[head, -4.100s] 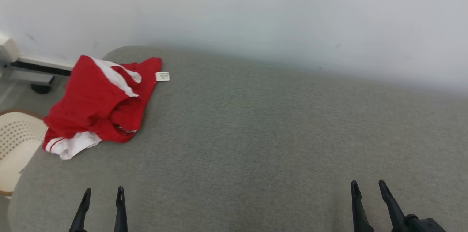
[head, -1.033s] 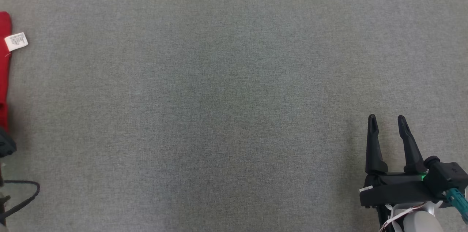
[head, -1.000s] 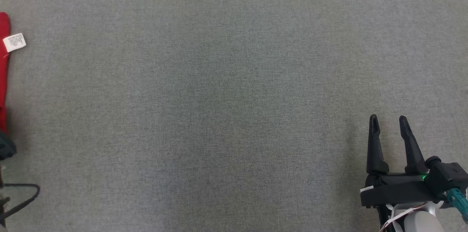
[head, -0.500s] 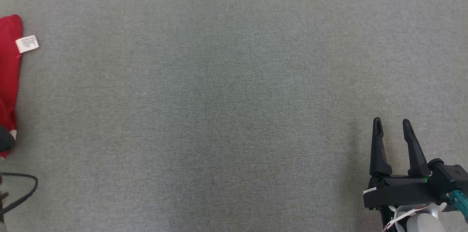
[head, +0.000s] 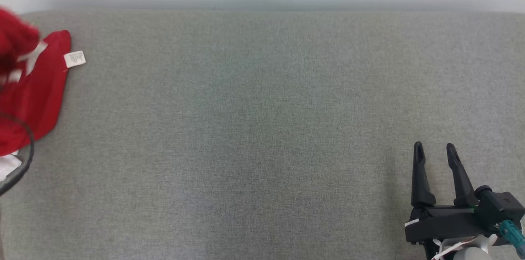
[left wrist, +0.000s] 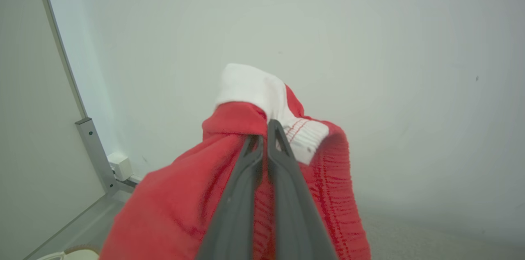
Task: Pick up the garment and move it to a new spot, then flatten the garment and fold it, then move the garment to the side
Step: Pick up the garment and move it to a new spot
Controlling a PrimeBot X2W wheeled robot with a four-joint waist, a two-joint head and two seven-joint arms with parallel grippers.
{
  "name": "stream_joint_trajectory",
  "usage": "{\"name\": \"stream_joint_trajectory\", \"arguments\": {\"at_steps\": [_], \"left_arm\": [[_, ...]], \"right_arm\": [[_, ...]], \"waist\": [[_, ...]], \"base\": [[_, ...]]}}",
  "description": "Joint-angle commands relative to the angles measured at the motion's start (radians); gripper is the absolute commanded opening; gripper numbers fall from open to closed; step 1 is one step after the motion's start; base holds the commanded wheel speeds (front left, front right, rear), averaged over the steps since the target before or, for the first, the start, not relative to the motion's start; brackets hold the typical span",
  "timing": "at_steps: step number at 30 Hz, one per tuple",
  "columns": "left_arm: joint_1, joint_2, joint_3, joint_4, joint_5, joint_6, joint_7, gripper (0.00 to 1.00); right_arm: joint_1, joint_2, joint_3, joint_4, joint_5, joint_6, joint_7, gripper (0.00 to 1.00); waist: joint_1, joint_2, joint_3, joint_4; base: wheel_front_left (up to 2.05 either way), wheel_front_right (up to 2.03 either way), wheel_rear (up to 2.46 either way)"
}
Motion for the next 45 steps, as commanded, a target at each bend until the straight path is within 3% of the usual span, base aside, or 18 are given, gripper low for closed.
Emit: {"name": "stream_joint_trajectory", "arguments": {"at_steps": [1,9,19,30,45], "left_arm": [[-0.014,-0.004,-0.007,-0.022,-0.009,-0.007,-0.004,0.00],[-0.061,-0.066,-0.087,-0.260,-0.054,-0.015,0.066,0.00],[-0.036,-0.217,-0.214,-0.488,-0.135,-0.014,0.189,0.00],[0.043,-0.315,-0.403,-0.500,-0.184,-0.016,0.217,0.00],[0.319,-0.333,-0.547,-0.365,-0.217,-0.015,0.147,0.00]], "right_arm": [[0.016,0.000,0.002,0.000,0.004,0.003,-0.001,1.00],[0.021,0.000,0.013,0.009,0.025,0.003,-0.001,1.00],[0.021,0.000,0.035,0.024,0.055,0.003,-0.001,1.00],[0.027,0.000,0.046,0.038,0.079,0.003,-0.001,1.00],[0.013,0.000,0.062,0.037,0.080,0.003,-0.001,1.00]], "waist": [[0.0001,0.0000,-0.014,0.004],[0.0001,0.0000,-0.031,-0.043],[0.0001,0.0000,-0.033,-0.164],[0.0001,0.0000,-0.027,-0.284],[0.0001,0.0000,-0.006,-0.288]], "base": [[0.00,0.00,0.00],[0.00,0.00,0.00],[0.00,0.00,0.00],[0.00,0.00,0.00],[0.00,0.00,0.00]]}}
